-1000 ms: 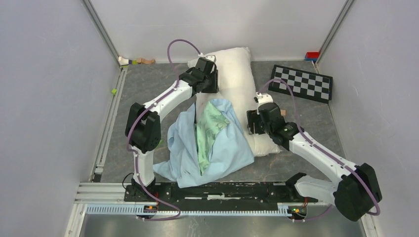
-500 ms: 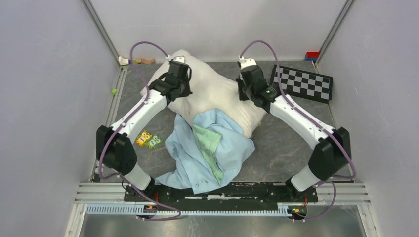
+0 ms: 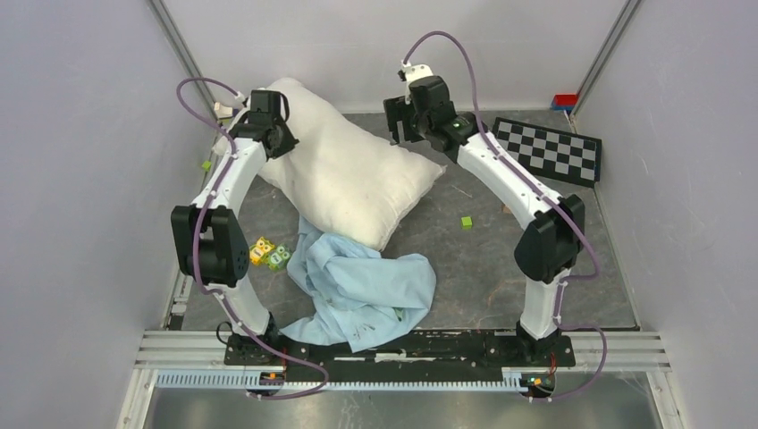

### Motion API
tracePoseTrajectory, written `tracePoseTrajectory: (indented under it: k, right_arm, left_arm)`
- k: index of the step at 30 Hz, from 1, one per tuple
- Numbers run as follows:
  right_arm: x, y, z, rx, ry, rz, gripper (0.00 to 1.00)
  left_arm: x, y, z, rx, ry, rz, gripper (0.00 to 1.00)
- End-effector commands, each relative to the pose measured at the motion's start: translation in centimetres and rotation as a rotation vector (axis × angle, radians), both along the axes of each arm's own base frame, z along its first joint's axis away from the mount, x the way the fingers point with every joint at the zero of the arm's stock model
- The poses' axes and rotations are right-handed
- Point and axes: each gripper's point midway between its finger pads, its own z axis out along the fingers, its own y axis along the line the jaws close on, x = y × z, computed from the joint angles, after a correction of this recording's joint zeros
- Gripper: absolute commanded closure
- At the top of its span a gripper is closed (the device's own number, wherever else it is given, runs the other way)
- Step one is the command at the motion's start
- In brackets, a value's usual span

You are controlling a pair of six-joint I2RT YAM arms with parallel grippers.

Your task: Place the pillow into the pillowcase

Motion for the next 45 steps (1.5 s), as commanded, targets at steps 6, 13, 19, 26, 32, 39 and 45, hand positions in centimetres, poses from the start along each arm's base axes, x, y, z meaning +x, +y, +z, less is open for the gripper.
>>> tracePoseTrajectory:
  k: [6, 13, 19, 26, 32, 39, 45]
  right_arm:
    - [-11.0, -4.0, -0.8, -0.065, -0.007, 0.058, 0.02]
    - [-20.1, -5.8, -7.0, -0.02, 0.057, 0.144, 0.02]
    - [-24.4, -5.7, -11.0, 0.027, 0.081, 0.236, 0.02]
    - [-27.6, -4.9, -15.3, 0.075, 0.145, 0.312, 0.02]
    - [-29.3, -3.5, -17.9, 0.144, 0.193, 0.351, 0.02]
    - [-28.7, -4.0, -19.3, 0.152, 0.189, 0.278, 0.18]
    - [-26.1, -5.9, -14.9, 0.072, 0.093, 0.146, 0.98]
  left_arm:
    - [0.1, -3.1, 7.5, -0.082, -0.192, -0.099, 0.32]
    - [-7.9, -8.3, 8.5, -0.045, -0.179, -0.26, 0.09]
    - [-17.7, -14.4, 3.9, 0.014, -0.076, -0.501, 0.06]
    - [-25.4, -19.2, -0.4, 0.047, 0.083, -0.788, 0.0]
    - [-27.0, -21.5, -3.2, 0.04, 0.153, -0.836, 0.04]
    - [-27.1, -21.3, -6.4, 0.08, 0.215, -0.775, 0.57]
    - [-26.8, -22.6, -0.1, 0.021, 0.101, -0.829, 0.98]
